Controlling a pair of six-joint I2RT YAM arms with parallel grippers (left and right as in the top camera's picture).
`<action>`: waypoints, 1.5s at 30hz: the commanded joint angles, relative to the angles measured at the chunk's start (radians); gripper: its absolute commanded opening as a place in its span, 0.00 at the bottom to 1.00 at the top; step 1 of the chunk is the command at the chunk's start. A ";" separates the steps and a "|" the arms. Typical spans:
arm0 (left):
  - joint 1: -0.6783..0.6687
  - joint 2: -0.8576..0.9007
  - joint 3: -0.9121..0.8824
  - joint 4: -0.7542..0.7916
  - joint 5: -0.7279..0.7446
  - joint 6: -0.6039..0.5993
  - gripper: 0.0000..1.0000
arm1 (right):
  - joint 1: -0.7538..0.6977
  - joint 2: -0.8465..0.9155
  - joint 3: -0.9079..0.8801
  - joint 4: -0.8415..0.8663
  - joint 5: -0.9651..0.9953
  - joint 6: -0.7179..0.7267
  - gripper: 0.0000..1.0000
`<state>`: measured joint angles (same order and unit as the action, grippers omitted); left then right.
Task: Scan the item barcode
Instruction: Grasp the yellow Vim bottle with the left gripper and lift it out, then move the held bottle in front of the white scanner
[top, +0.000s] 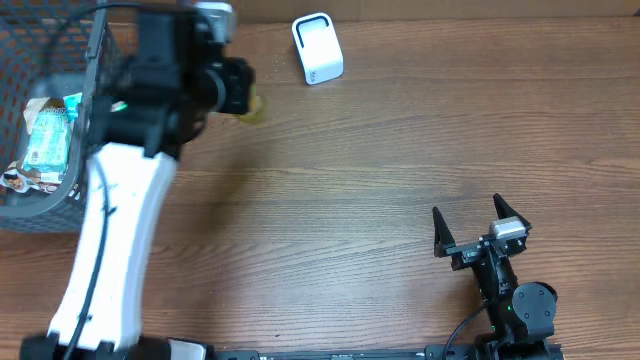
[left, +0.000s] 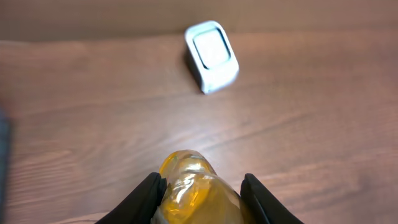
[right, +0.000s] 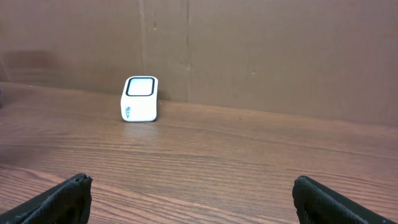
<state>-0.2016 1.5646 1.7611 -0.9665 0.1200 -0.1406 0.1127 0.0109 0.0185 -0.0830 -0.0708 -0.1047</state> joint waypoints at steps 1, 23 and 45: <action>-0.058 0.070 0.029 -0.001 -0.019 -0.087 0.27 | -0.003 -0.008 -0.010 0.003 0.005 -0.001 1.00; -0.415 0.373 0.027 0.142 -0.151 -0.399 0.22 | -0.003 -0.008 -0.010 0.003 0.005 -0.001 1.00; -0.437 0.427 0.027 0.154 -0.155 -0.398 0.34 | -0.003 -0.008 -0.010 0.003 0.005 -0.001 1.00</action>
<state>-0.6220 1.9903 1.7611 -0.8154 0.0097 -0.5228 0.1127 0.0109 0.0185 -0.0834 -0.0711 -0.1043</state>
